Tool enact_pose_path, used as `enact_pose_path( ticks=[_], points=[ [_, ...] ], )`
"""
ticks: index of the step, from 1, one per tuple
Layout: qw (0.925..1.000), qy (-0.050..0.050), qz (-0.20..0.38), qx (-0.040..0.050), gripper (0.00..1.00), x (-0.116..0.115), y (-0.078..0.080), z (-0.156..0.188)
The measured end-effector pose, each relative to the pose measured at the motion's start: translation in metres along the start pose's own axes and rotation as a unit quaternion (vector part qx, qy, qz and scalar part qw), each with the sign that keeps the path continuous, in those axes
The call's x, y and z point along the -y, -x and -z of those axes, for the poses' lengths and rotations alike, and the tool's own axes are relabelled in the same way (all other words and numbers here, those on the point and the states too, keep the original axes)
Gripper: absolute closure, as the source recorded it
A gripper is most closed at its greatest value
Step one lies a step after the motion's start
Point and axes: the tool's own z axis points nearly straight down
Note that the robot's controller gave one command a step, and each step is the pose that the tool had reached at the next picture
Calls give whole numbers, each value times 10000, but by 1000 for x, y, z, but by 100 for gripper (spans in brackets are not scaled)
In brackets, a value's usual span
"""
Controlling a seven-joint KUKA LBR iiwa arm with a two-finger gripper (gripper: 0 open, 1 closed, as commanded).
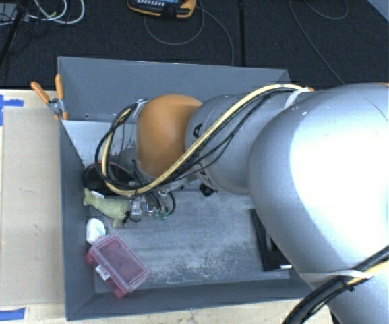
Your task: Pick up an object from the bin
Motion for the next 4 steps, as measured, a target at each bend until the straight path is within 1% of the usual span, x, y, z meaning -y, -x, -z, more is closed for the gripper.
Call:
enact_pose_path(
  ticks=[1, 2, 3, 4],
  points=[
    [9999, -8, -154, -10, 100, -4, 1, 5],
    [10000, -20, -89, -28, 100, -8, 11, 6],
    [10000, -15, -75, -27, 100, -4, 14, 19],
    [9999, -32, -108, -50, 100, -7, 16, 7]
  ],
)
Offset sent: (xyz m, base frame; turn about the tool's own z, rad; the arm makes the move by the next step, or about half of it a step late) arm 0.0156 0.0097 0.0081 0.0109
